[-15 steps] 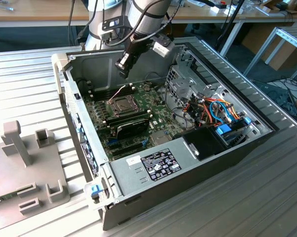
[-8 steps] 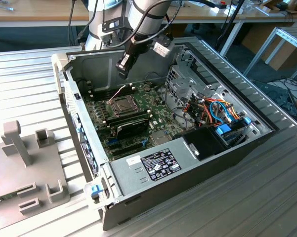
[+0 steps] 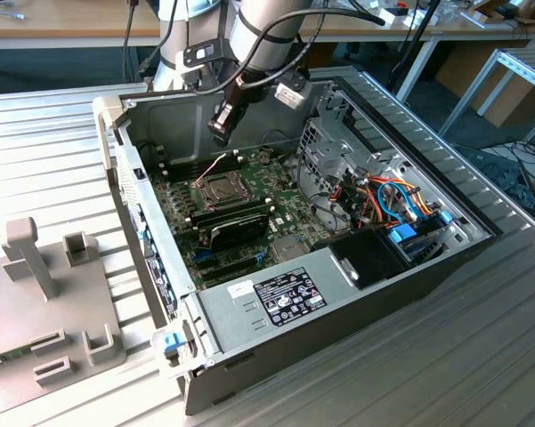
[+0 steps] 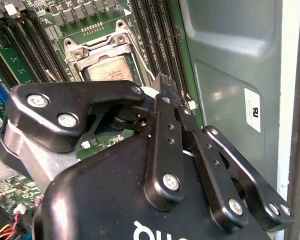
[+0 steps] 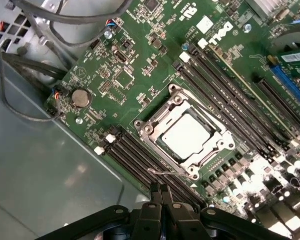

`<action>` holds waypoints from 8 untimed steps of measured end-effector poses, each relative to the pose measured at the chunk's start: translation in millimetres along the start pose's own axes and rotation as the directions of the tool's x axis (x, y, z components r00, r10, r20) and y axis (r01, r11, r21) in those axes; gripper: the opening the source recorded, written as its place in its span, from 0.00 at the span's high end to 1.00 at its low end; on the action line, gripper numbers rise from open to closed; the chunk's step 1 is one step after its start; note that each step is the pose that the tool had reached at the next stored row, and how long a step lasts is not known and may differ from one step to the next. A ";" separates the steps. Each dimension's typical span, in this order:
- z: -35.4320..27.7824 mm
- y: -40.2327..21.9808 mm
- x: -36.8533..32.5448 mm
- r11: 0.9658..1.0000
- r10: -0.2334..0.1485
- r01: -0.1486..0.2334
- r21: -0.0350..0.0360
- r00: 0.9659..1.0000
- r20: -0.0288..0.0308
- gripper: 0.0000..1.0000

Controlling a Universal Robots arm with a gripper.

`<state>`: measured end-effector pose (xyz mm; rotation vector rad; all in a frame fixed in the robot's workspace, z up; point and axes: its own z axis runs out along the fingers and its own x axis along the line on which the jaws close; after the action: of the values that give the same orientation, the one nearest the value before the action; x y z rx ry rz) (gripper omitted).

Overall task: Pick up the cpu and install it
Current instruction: 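Install the first cpu locking lever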

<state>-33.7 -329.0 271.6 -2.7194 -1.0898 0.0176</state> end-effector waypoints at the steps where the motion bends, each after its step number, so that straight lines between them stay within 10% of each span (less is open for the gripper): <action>1: 0.7 0.2 -0.2 1.000 -0.011 0.011 0.001 1.000 0.002 0.89; 7: 8.5 1.9 -0.8 0.994 -0.106 0.105 0.009 0.994 0.020 0.89; 8: 19.7 -0.5 2.9 0.993 -0.120 0.120 0.011 0.992 0.023 0.89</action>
<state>-33.7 -323.0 252.7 -2.6468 -1.2549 0.0356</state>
